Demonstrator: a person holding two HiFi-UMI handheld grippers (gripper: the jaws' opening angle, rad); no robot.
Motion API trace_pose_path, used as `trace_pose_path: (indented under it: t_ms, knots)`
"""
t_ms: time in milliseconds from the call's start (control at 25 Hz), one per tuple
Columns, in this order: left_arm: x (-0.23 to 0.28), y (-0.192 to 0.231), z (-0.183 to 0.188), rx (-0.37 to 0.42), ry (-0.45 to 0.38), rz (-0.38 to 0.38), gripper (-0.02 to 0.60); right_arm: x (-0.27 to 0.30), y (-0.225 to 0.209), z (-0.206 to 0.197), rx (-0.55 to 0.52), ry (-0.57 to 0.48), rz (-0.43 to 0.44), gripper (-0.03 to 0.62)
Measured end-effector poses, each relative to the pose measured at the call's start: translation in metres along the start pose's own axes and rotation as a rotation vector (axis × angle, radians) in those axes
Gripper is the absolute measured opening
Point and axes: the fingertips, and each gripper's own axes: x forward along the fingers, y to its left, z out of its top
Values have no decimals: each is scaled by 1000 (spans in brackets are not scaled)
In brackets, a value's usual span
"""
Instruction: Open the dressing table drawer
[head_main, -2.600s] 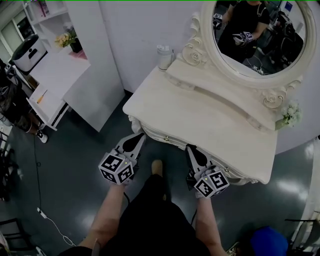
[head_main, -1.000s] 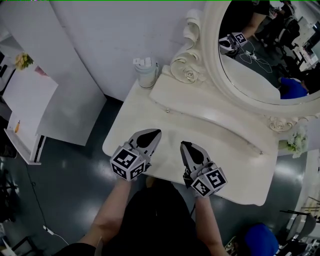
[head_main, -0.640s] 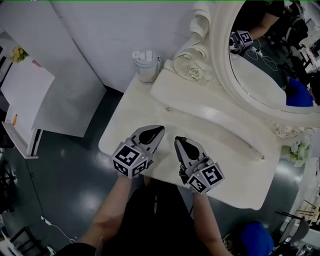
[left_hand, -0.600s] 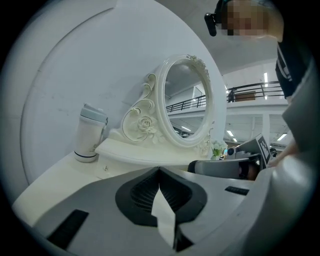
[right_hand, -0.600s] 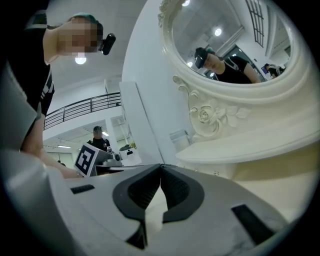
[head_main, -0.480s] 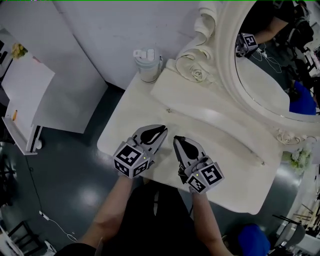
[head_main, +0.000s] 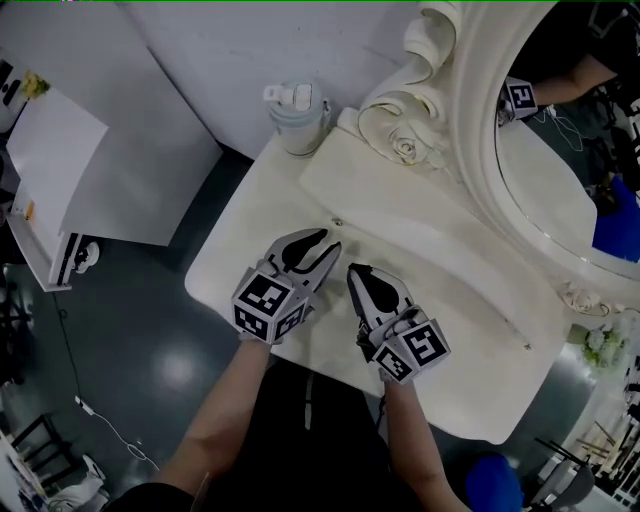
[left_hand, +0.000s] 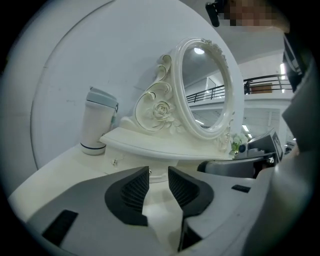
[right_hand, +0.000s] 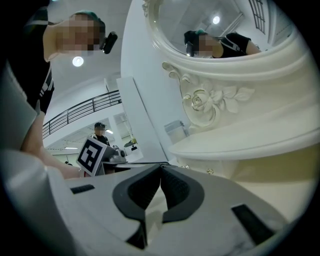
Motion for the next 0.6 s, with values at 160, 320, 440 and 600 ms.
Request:
trace_pose_path:
  t_ms: [160, 320, 440, 600]
  knots:
    - [11, 10, -6, -7, 42, 54, 160, 1, -9, -4, 13, 8, 2, 6]
    - [19, 17, -11, -7, 75, 97, 161, 0, -15, -7, 24, 12, -3, 6]
    - [26, 21, -14, -6, 103, 119, 161, 0, -19, -8, 31, 9, -3, 6]
    - [34, 25, -18, -3, 137, 140, 160, -2, -25, -10, 38, 10, -9, 6]
